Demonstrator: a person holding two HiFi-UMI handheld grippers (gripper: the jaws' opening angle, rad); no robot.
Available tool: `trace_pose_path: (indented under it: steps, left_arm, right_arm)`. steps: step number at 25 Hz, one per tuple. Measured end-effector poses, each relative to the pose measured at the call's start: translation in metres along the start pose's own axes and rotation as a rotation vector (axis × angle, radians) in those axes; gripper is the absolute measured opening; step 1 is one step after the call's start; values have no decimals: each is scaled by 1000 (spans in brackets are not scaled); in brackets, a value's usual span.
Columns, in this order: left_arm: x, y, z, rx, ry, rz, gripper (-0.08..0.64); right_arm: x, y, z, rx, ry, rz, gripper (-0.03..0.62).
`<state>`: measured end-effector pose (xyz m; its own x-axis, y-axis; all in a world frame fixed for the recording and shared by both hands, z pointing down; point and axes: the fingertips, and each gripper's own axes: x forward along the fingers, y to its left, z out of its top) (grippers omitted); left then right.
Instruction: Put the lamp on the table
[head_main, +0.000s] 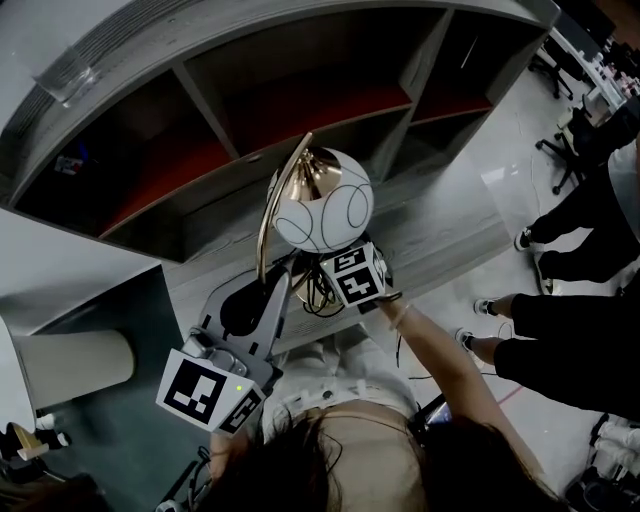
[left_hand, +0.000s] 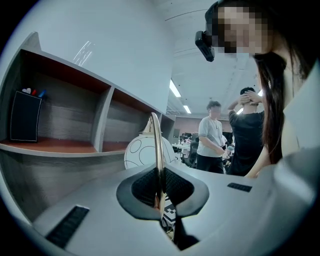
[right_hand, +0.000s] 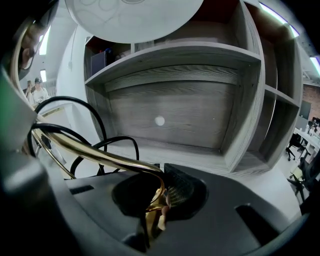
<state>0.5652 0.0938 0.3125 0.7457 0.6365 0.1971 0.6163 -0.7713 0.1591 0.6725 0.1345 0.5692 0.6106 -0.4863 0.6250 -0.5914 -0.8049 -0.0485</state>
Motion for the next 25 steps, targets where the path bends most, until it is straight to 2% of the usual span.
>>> trace_pose_path:
  steps: [25]
  left_arm:
    - [47, -5, -24, -22, 22, 86, 17]
  right_arm:
    - [23, -44, -22, -55, 35, 43, 40]
